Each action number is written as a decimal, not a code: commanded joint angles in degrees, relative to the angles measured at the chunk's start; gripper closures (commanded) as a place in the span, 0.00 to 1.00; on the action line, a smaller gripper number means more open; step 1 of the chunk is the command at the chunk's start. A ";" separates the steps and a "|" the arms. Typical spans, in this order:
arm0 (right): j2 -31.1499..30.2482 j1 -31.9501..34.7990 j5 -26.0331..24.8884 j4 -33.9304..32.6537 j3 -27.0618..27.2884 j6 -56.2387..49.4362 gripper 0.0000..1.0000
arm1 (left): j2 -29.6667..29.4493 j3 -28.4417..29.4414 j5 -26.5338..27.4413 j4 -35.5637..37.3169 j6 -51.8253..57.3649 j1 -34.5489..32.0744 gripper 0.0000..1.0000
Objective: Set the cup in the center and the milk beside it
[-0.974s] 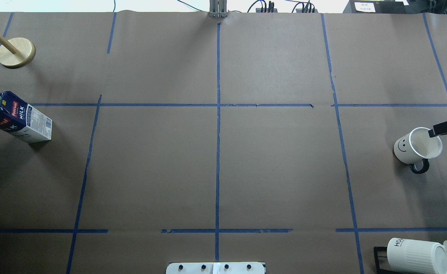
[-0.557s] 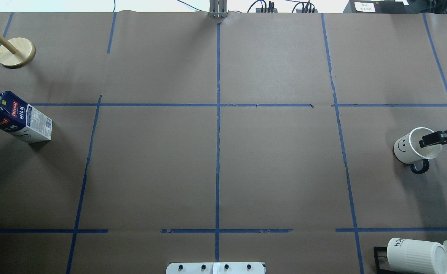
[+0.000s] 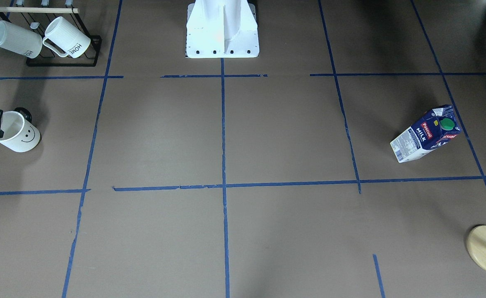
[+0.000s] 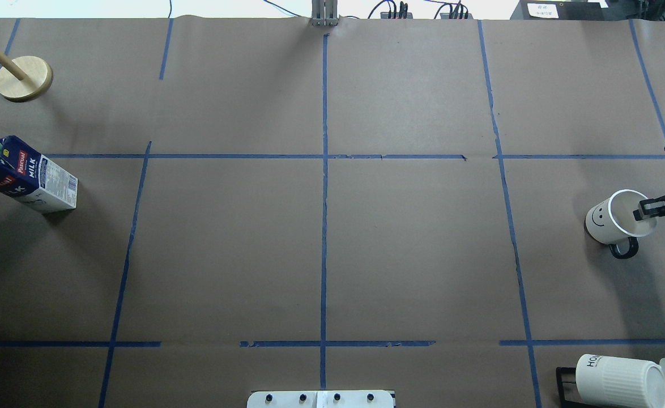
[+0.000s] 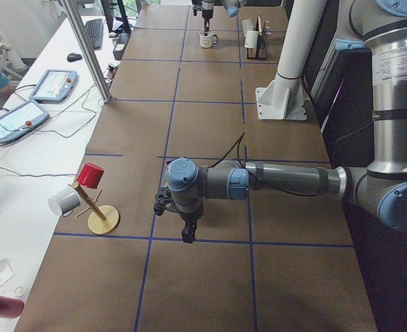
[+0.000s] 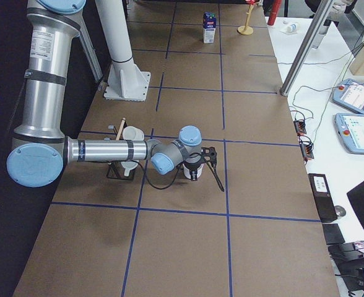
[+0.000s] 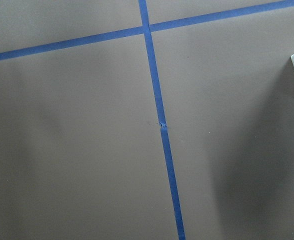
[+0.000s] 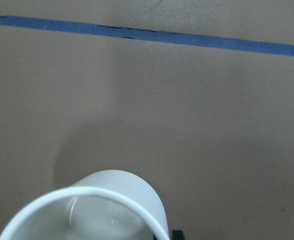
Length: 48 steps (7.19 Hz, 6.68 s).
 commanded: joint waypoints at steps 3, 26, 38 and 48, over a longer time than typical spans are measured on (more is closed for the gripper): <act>13.01 1.79 4.11 -18.84 3.44 0.66 1.00 | 0.00 -0.27 0.00 0.06 0.00 0.00 0.00; 41.18 2.61 3.12 -45.29 -0.80 -4.67 0.00 | -8.60 -0.28 -0.52 1.88 -0.62 0.44 0.00; 1.20 32.02 6.39 -43.18 8.90 -46.18 0.00 | -15.29 -7.11 -0.09 -0.29 -33.06 11.20 0.00; 1.11 32.02 6.39 -43.18 8.82 -46.53 0.00 | -12.83 -3.26 3.60 -8.20 -42.27 20.74 0.40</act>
